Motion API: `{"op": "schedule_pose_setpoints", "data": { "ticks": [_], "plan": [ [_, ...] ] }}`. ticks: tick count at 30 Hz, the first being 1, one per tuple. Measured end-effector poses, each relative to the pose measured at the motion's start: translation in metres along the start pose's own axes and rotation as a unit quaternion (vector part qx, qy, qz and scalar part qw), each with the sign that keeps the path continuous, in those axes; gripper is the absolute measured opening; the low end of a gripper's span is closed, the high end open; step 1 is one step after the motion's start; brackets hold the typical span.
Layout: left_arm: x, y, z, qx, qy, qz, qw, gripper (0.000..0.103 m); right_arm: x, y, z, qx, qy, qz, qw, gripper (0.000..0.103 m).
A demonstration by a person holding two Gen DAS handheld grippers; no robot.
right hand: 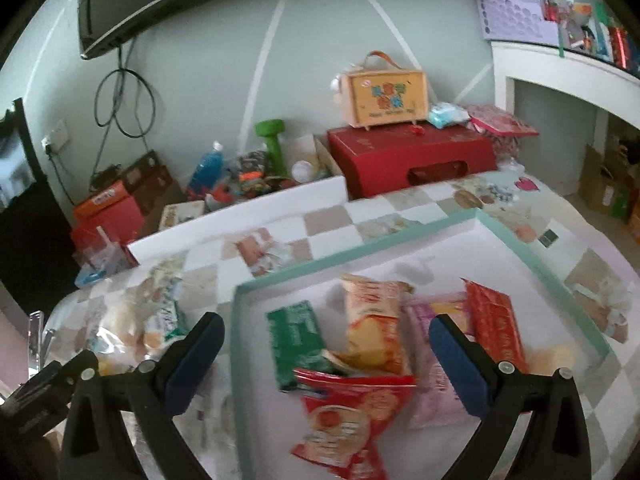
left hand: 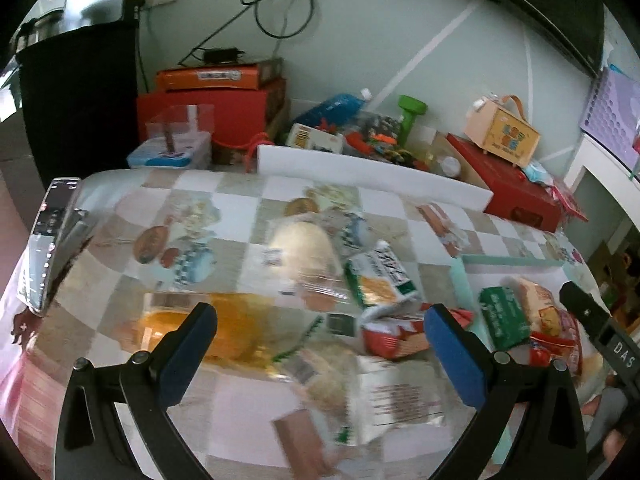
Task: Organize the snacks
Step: 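Withdraw both tools from the tray back toward the snack pile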
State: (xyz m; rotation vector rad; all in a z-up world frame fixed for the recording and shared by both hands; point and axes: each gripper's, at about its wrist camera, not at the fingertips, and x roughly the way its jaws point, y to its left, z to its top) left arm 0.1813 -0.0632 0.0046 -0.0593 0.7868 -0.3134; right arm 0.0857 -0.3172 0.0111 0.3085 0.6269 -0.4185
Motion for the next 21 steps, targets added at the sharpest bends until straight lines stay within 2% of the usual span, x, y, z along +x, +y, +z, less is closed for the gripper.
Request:
{"op": "schedule_pose_setpoints", "data": {
  "ticks": [9, 12, 21],
  "plan": [
    [-0.008, 0.047, 0.001, -0.041, 0.022, 0.011, 0.9989, 0.103, -0.012, 0.045, 0.005, -0.038, -0.015, 0.011, 0.999, 0.103],
    [-0.01, 0.059, -0.002, -0.056, 0.032, 0.009, 0.9979, 0.103, -0.011, 0.06, 0.003, -0.05, 0.002, 0.024, 0.998, 0.103],
    [-0.009, 0.083, -0.007, -0.085, 0.05, 0.033, 0.9945, 0.103, -0.001, 0.1, -0.021, -0.091, 0.046, 0.071, 0.992, 0.103]
  ]
}}
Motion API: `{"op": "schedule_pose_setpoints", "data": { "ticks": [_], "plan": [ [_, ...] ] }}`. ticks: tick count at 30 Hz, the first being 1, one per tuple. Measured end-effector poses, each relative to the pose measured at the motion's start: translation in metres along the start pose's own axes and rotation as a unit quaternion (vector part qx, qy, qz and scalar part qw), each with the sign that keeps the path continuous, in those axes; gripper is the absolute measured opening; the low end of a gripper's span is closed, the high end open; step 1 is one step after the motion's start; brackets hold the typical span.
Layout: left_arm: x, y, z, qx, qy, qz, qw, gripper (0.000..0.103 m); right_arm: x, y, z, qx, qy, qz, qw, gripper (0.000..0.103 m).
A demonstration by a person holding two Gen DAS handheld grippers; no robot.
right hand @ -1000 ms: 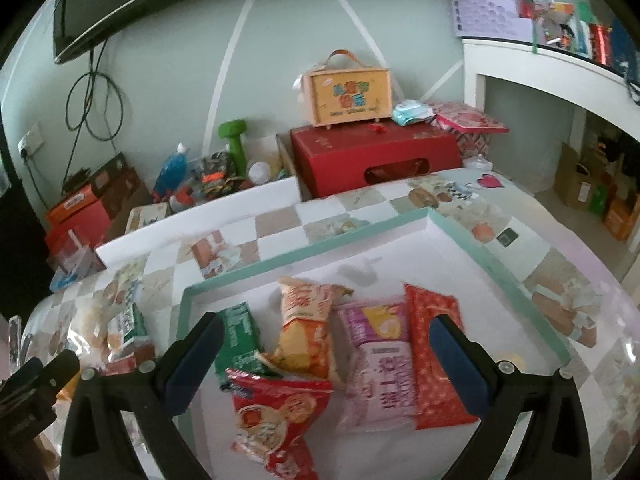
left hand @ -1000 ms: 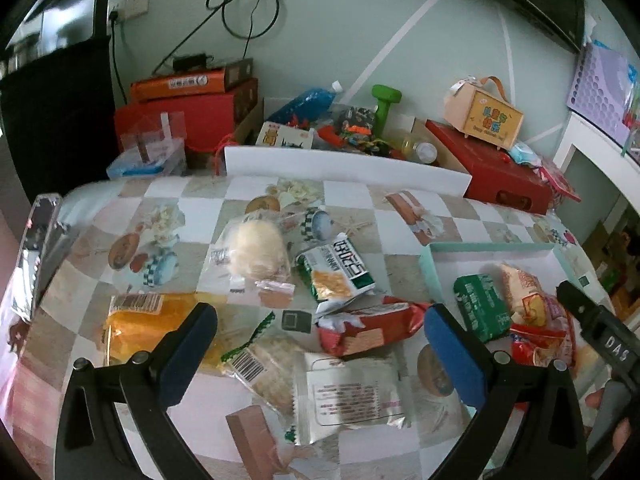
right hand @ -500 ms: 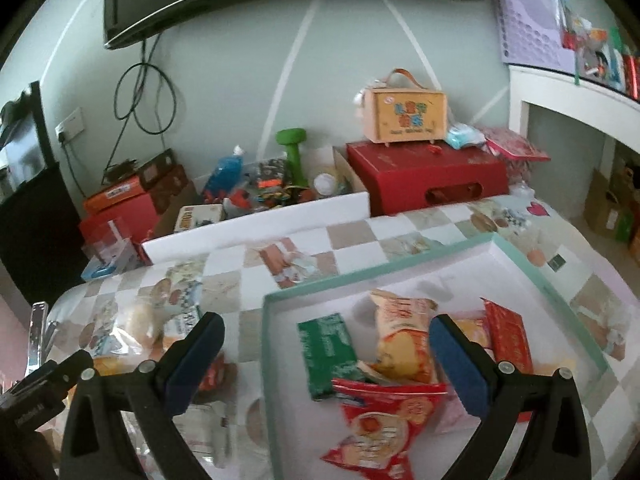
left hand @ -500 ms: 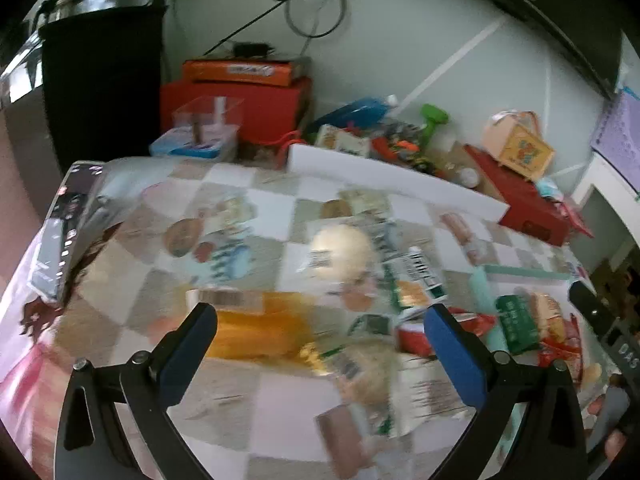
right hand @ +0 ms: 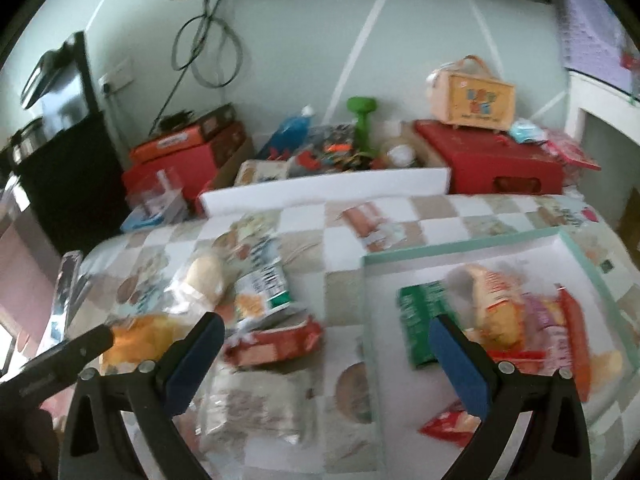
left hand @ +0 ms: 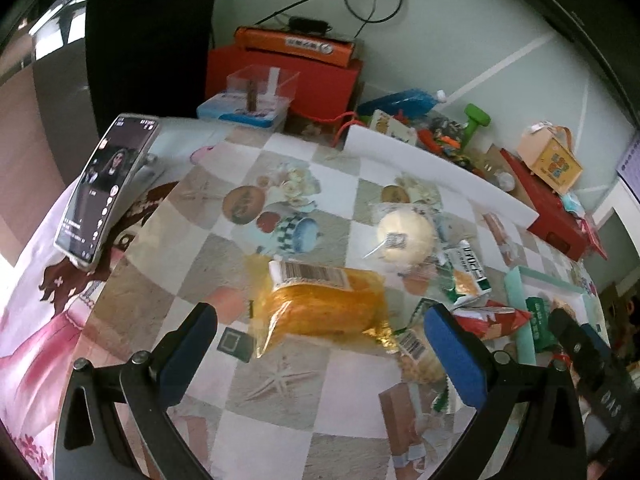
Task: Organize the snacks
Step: 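Withdraw both tools from the tray back toward the snack pile, then move the right tool to the white printed packet and close on it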
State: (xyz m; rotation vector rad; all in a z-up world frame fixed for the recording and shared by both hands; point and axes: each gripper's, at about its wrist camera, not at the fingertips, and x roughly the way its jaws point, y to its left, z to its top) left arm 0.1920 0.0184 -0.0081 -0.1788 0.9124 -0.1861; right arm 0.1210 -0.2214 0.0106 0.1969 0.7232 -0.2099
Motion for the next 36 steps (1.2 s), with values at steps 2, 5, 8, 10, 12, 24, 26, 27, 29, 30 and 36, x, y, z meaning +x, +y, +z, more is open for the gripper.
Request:
{"op": "schedule_pose_setpoints", "data": {
  "ticks": [2, 5, 8, 10, 12, 24, 26, 27, 29, 30, 36],
  "plan": [
    [0.003, 0.003, -0.001, -0.005, 0.009, 0.003, 0.9999, 0.103, 0.003, 0.007, -0.004, -0.009, 0.012, 0.006, 1.0, 0.103],
    [0.008, 0.002, -0.004, -0.008, 0.023, 0.002, 0.9997, 0.103, 0.01, 0.016, -0.012, -0.021, 0.032, 0.018, 0.999, 0.103],
    [0.012, -0.003, -0.007, -0.004, 0.033, 0.003, 0.9994, 0.103, 0.016, 0.021, -0.019, -0.025, 0.052, 0.025, 0.998, 0.103],
    [0.017, -0.007, -0.009, -0.004, 0.044, 0.003, 0.999, 0.103, 0.022, 0.024, -0.025, -0.027, 0.069, 0.032, 0.997, 0.103],
    [0.02, -0.009, -0.012, -0.008, 0.051, -0.001, 0.9987, 0.103, 0.026, 0.027, -0.03, -0.031, 0.08, 0.036, 0.996, 0.103],
    [0.029, -0.012, -0.019, -0.029, 0.066, 0.008, 0.9973, 0.103, 0.044, 0.035, -0.049, -0.056, 0.122, 0.037, 0.99, 0.103],
    [0.025, -0.012, -0.019, -0.032, 0.062, 0.01, 0.9975, 0.103, 0.046, 0.037, -0.051, -0.059, 0.123, 0.04, 0.99, 0.103],
    [0.025, -0.012, -0.019, -0.031, 0.06, 0.011, 0.9976, 0.103, 0.048, 0.037, -0.052, -0.058, 0.125, 0.041, 0.99, 0.103],
    [0.024, -0.014, -0.02, -0.03, 0.061, 0.011, 0.9976, 0.103, 0.051, 0.036, -0.054, -0.052, 0.128, 0.043, 0.989, 0.103],
    [0.024, -0.015, -0.02, -0.029, 0.062, 0.011, 0.9976, 0.103, 0.051, 0.035, -0.054, -0.049, 0.127, 0.044, 0.99, 0.103],
    [0.022, -0.023, -0.022, -0.025, 0.061, 0.01, 0.9978, 0.103, 0.053, 0.029, -0.054, -0.038, 0.126, 0.047, 0.99, 0.102]
  ]
}}
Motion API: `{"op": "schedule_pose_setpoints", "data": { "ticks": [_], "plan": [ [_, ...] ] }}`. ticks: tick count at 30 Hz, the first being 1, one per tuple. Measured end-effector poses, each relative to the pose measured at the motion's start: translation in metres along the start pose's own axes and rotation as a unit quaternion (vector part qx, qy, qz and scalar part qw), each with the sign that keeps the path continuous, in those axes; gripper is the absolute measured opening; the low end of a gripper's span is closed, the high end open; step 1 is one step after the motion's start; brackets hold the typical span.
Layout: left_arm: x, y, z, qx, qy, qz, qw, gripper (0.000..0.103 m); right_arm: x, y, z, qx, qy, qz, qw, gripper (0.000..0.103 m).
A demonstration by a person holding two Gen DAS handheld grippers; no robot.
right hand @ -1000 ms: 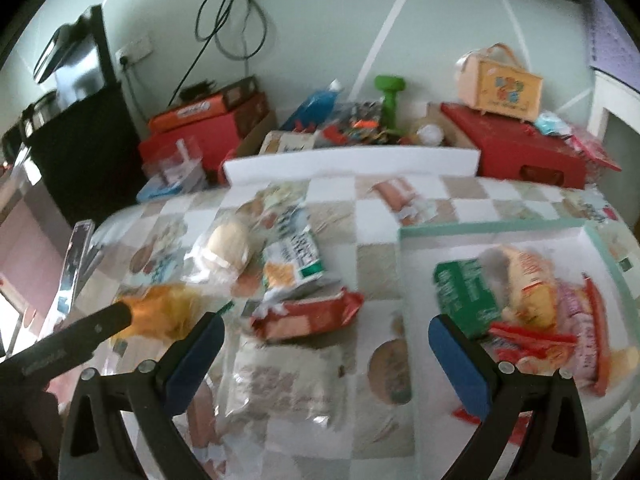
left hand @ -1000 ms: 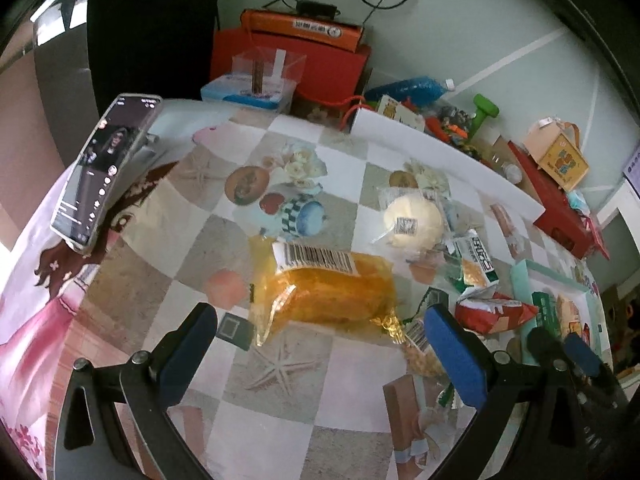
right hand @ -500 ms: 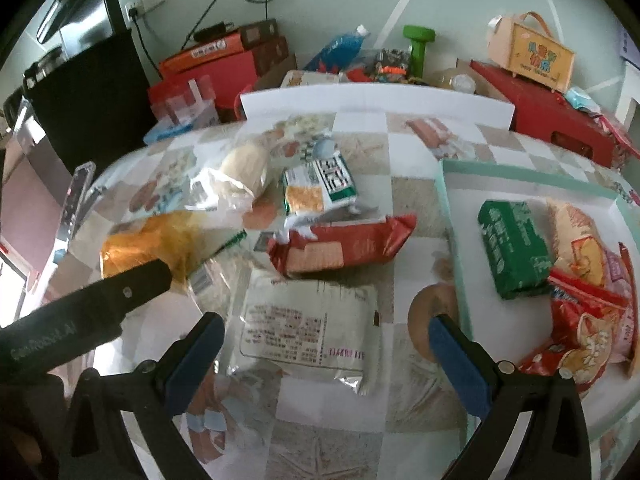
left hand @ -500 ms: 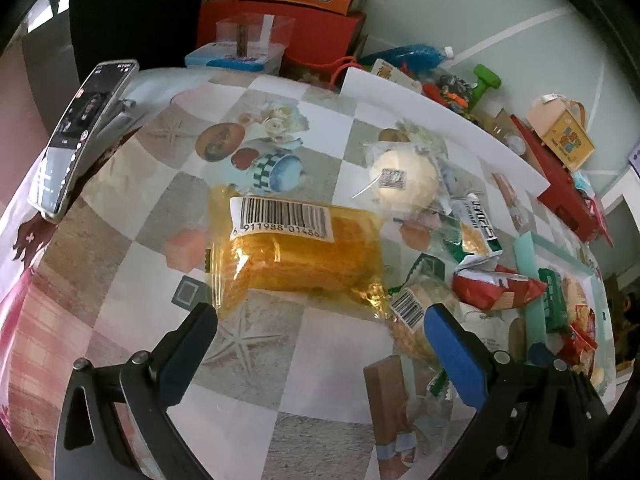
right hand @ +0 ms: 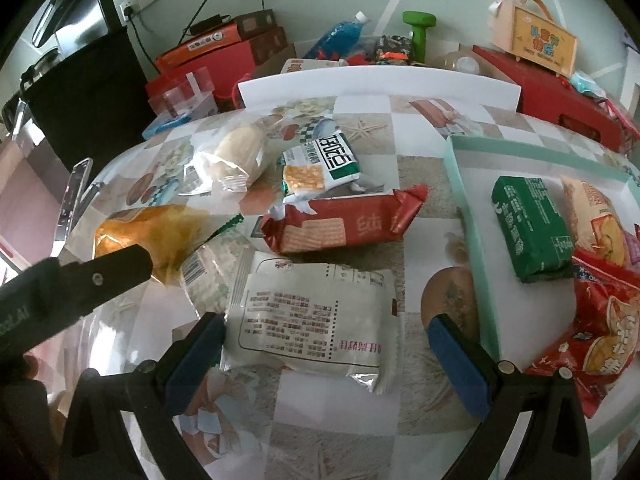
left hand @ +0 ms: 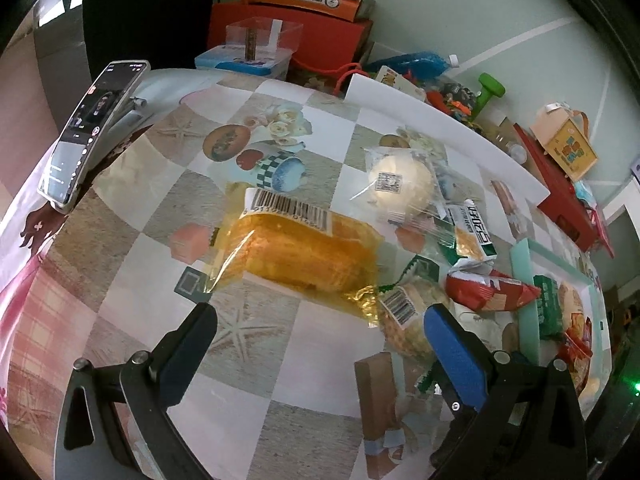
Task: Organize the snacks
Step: 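Move the right tool to the white printed packet and close on it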
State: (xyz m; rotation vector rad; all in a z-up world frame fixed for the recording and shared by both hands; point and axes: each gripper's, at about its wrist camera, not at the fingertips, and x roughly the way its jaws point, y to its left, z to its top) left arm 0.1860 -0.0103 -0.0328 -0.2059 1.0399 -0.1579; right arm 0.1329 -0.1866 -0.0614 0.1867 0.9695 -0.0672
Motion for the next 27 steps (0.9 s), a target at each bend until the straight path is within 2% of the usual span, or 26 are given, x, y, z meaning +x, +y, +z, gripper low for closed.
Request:
{"op": "schedule_pose_setpoints", "data": {
  "ticks": [9, 13, 21, 25, 27],
  "plan": [
    [0.0008, -0.003, -0.0014, -0.001, 0.0, 0.002, 1.0, 0.103, 0.0001, 0.0009, -0.0009, -0.01, 0.0, -0.007, 1.0, 0.101],
    [0.0027, -0.0013, -0.0015, -0.006, 0.004, 0.002, 1.0, 0.103, 0.0034, 0.005, -0.0019, -0.027, -0.005, -0.023, 0.999, 0.1],
    [0.0006, 0.0001, -0.0015, -0.011, 0.001, 0.001, 0.9999, 0.103, 0.0029, 0.005, -0.0013, -0.03, -0.008, -0.02, 0.999, 0.1],
    [-0.001, -0.0006, -0.0014, -0.011, -0.001, 0.001, 0.9999, 0.103, 0.0011, 0.0036, -0.0009, -0.026, -0.01, -0.016, 0.999, 0.093],
    [-0.0016, -0.0005, -0.0014, -0.011, -0.001, 0.001, 0.9999, 0.103, 0.0006, 0.0032, -0.0012, -0.026, -0.009, -0.018, 0.999, 0.085]
  ]
}}
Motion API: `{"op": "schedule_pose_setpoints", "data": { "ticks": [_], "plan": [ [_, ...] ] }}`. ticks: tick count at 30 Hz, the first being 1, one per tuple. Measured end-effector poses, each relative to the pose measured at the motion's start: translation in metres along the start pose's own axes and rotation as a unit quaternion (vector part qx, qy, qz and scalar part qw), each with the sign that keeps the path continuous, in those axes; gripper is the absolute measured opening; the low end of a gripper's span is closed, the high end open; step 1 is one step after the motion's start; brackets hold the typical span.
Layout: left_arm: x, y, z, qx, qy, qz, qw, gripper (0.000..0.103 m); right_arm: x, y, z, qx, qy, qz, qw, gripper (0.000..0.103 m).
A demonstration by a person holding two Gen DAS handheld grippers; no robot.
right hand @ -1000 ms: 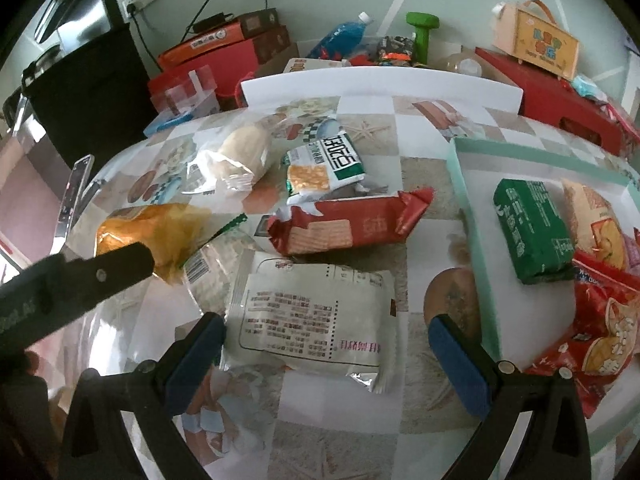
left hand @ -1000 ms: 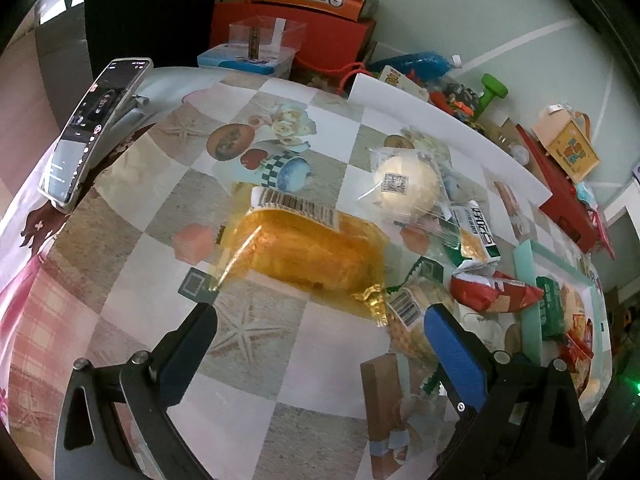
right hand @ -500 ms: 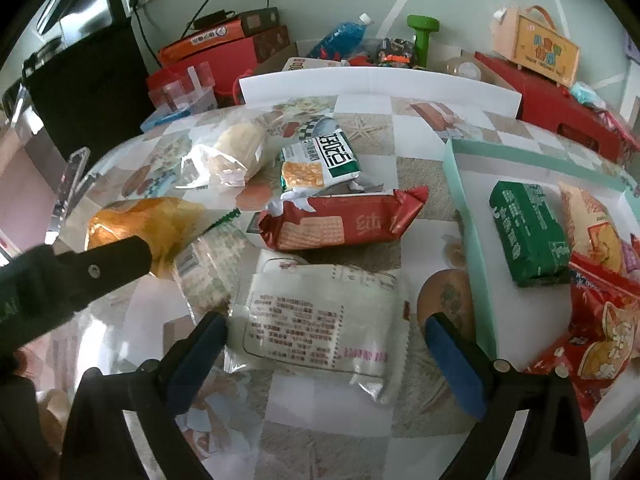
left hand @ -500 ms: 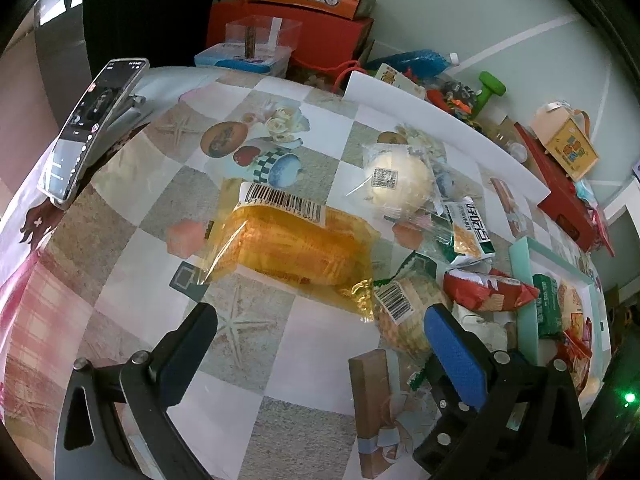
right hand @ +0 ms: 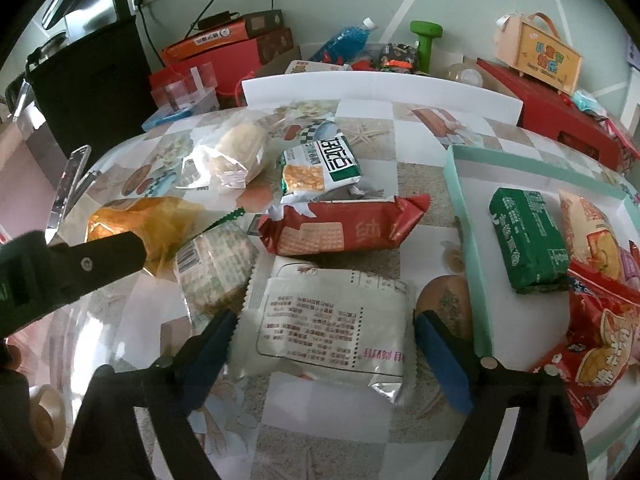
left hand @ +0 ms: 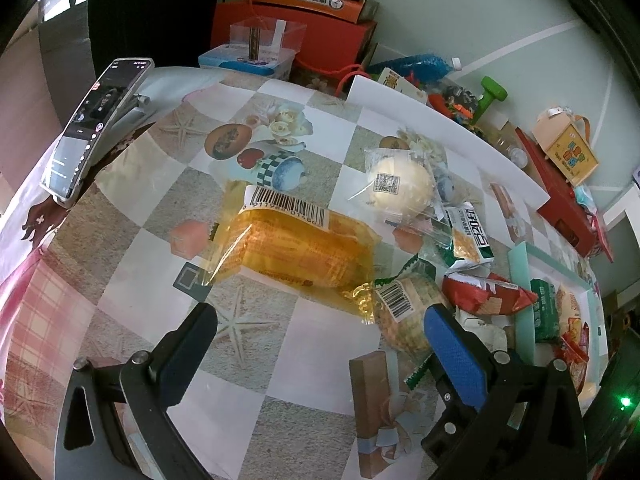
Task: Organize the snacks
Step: 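Move the right tool to the white printed packet and close on it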
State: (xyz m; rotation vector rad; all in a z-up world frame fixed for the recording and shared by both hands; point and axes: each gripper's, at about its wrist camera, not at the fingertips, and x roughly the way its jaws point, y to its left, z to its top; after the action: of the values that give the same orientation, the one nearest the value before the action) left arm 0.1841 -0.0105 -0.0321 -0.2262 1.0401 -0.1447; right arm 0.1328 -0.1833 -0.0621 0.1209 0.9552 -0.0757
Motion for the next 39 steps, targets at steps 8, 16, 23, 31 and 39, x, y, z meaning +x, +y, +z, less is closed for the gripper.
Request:
{"op": "schedule_pose_setpoints", "data": {
  "ticks": [8, 16, 23, 31, 39],
  "plan": [
    [-0.001, 0.0, 0.0, 0.0, 0.0, 0.0, 1.0, 0.103, -0.003, 0.0, 0.0, -0.001, 0.0, 0.009, 1.0, 0.07],
    [-0.004, -0.001, 0.0, -0.001, -0.003, 0.001, 1.0, 0.103, -0.011, -0.001, 0.001, 0.003, -0.007, 0.018, 1.0, 0.068],
    [-0.008, -0.001, 0.0, -0.003, -0.009, 0.001, 1.0, 0.103, -0.026, -0.004, 0.006, 0.009, -0.025, 0.026, 0.999, 0.067],
    [-0.009, -0.008, -0.001, 0.004, -0.008, -0.001, 1.0, 0.103, -0.036, -0.007, 0.007, 0.001, -0.034, 0.019, 0.999, 0.058],
    [-0.003, -0.019, -0.004, 0.015, -0.003, -0.004, 0.9999, 0.103, -0.025, -0.012, 0.002, -0.006, -0.005, 0.014, 1.0, 0.057]
  ]
}}
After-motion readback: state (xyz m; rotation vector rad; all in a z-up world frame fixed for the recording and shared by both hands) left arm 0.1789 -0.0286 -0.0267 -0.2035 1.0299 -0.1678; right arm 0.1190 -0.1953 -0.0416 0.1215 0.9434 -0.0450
